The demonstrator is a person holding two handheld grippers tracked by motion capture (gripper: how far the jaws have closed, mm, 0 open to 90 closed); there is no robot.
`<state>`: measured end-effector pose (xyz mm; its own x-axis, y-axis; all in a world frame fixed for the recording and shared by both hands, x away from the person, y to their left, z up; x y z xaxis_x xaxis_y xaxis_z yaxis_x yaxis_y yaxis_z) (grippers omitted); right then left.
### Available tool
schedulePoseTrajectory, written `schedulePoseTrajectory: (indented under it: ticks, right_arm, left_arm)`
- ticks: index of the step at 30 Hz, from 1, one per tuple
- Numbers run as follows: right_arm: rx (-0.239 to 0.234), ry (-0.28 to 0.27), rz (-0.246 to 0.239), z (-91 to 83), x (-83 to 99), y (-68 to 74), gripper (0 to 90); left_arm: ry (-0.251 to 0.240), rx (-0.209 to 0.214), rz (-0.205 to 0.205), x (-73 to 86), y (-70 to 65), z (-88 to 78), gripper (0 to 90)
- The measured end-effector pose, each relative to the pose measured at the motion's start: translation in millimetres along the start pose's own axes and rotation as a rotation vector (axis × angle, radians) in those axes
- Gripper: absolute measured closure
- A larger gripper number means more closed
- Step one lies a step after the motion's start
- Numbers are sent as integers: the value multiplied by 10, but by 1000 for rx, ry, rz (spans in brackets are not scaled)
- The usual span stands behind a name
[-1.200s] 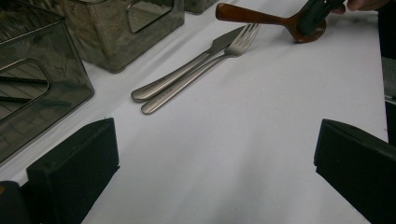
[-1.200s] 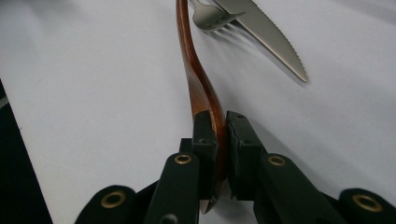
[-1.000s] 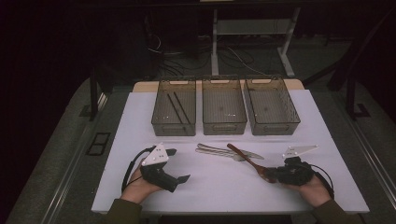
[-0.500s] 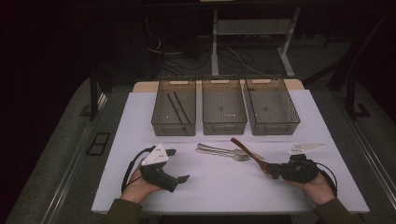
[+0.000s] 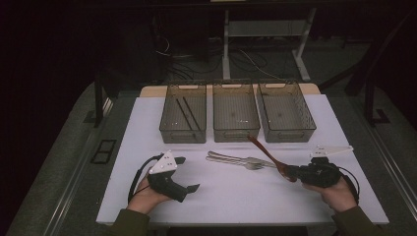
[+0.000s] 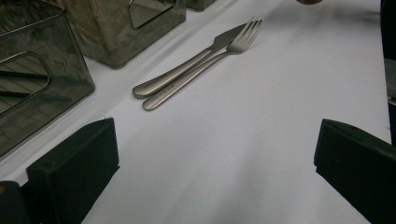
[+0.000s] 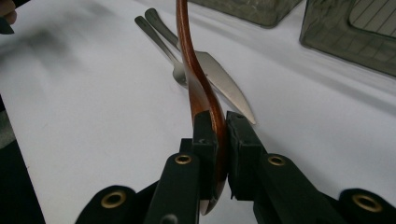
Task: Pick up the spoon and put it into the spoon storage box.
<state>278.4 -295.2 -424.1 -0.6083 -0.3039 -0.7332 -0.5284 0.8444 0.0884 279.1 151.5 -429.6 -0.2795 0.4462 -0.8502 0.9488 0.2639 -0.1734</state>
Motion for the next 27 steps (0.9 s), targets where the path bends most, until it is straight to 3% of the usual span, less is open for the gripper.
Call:
schedulePoseTrajectory:
  ticks: [27]
  right_arm:
    - [48, -77, 27, -19, -313, -84, 830]
  left_arm:
    - [6, -4, 1, 4, 8, 8, 0]
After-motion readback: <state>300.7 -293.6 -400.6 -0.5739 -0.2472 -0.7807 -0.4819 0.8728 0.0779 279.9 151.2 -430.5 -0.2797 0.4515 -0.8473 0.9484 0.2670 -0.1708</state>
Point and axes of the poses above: each handheld gripper's, and its own axes: z roughly forward along the jaws, x roughly out of its underside, y roughly to its left, the point moved 1 cm from there along z, roughly forward along the jaws, and after that the axes turned 15 degrees about x, right-handed, at the moved point
